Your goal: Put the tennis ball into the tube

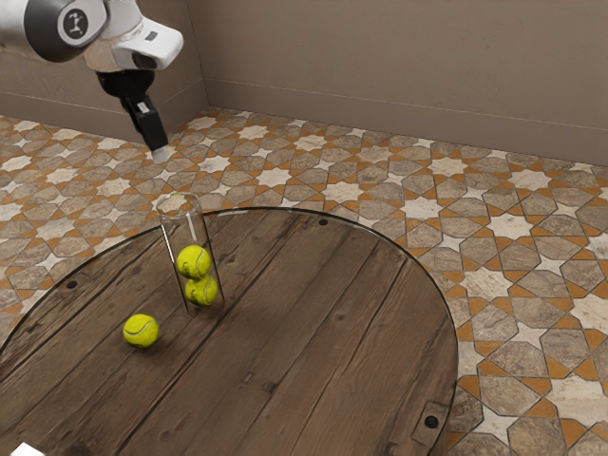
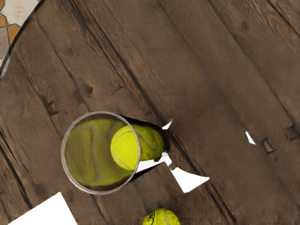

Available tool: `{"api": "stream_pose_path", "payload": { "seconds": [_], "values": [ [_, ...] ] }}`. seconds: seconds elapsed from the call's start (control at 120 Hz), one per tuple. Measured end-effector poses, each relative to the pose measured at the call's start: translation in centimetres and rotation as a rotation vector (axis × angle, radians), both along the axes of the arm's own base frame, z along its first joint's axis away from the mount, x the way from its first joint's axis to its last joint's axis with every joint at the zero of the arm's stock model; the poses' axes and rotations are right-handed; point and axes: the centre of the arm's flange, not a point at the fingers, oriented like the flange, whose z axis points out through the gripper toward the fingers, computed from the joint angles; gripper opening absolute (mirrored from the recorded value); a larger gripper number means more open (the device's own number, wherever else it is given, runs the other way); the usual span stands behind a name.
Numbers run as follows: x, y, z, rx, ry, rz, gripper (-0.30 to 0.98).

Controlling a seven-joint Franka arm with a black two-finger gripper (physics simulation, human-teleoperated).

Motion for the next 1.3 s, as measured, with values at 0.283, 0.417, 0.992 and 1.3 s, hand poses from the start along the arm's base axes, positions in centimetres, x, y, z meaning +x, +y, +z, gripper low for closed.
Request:
{"api": "stream_pose_path", "payload": {
  "seconds": [0.283, 0.417, 0.992, 1.3],
  "values": [
    [-5.5, 2.3, -10.4, -0.001, 0.257, 0.061, 0.69],
    [-6.9, 5.5, -19.7, -0.070, 0.342, 0.144, 0.69],
    [-4.5, 13.0, -37.2, -0.224, 0.144, 0.367, 0.65],
    [-4.8, 13.4, -37.9, -0.224, 0.101, 0.393, 0.39]
  ]
}}
